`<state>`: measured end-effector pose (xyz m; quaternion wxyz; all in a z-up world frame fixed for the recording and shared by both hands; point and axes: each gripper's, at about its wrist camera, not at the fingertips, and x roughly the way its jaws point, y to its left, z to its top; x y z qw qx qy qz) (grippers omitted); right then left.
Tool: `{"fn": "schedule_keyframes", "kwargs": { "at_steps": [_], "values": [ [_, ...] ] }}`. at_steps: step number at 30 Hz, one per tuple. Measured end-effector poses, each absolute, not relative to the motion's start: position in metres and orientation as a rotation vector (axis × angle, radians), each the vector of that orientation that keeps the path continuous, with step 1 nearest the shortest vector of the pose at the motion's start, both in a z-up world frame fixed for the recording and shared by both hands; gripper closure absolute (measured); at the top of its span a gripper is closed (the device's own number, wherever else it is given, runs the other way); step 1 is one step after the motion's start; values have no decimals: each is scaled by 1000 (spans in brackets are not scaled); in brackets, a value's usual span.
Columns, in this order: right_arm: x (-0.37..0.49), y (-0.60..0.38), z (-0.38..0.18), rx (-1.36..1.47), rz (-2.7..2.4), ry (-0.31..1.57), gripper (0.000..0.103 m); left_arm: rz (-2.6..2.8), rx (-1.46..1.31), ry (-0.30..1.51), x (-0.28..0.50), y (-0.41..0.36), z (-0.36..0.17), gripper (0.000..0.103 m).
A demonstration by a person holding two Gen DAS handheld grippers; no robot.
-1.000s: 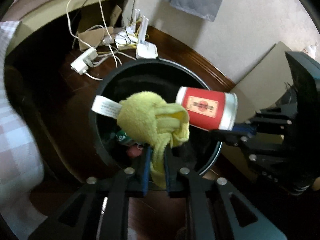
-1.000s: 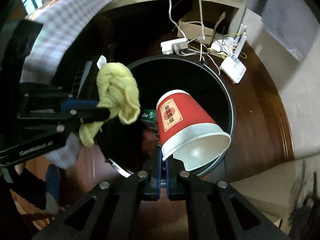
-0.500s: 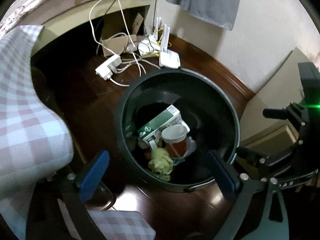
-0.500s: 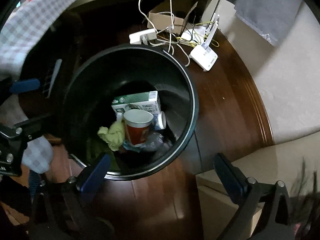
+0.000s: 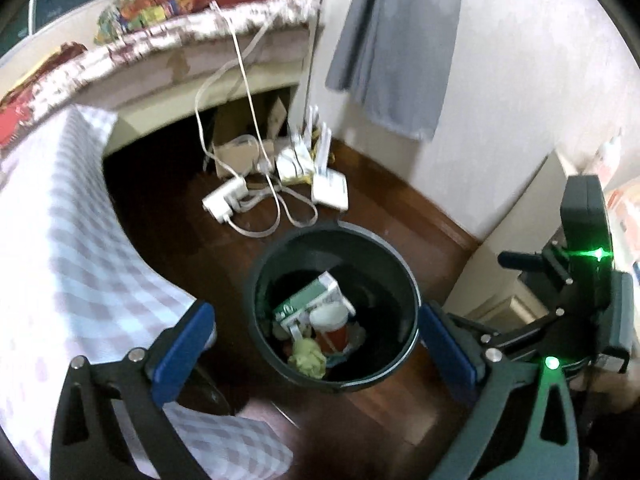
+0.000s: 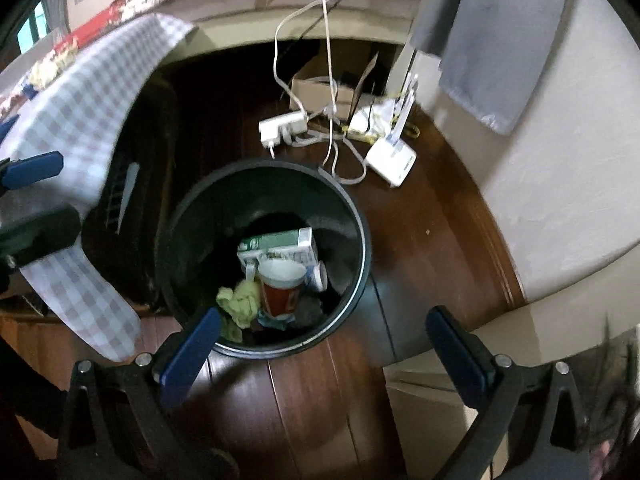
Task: Collect trash
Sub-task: 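Move both tools back over the table toward the blue cloths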
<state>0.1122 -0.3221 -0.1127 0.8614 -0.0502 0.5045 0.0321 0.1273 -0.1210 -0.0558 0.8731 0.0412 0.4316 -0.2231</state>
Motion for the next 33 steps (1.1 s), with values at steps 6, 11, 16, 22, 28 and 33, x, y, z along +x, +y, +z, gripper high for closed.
{"fn": "schedule_keyframes", "kwargs": {
  "at_steps": [6,11,16,22,28,33],
  "values": [
    [118,-304,-68,-99,88,935,0,-398,70,822,129,-94,-28,1],
    [132,-278,-48,-72,132,894,0,-328,41,788,133,-61,-14,1],
    [144,-243,-33,-68,189,857,0,-248,4,768,136,-21,-8,1],
    [154,-193,-18,-92,276,819,0,-149,-28,734,132,29,1,1],
    [168,-124,-1,-126,397,782,0,-45,-69,713,124,90,4,1],
    [180,-63,13,-179,501,759,0,29,-93,702,116,144,6,1]
  ]
}}
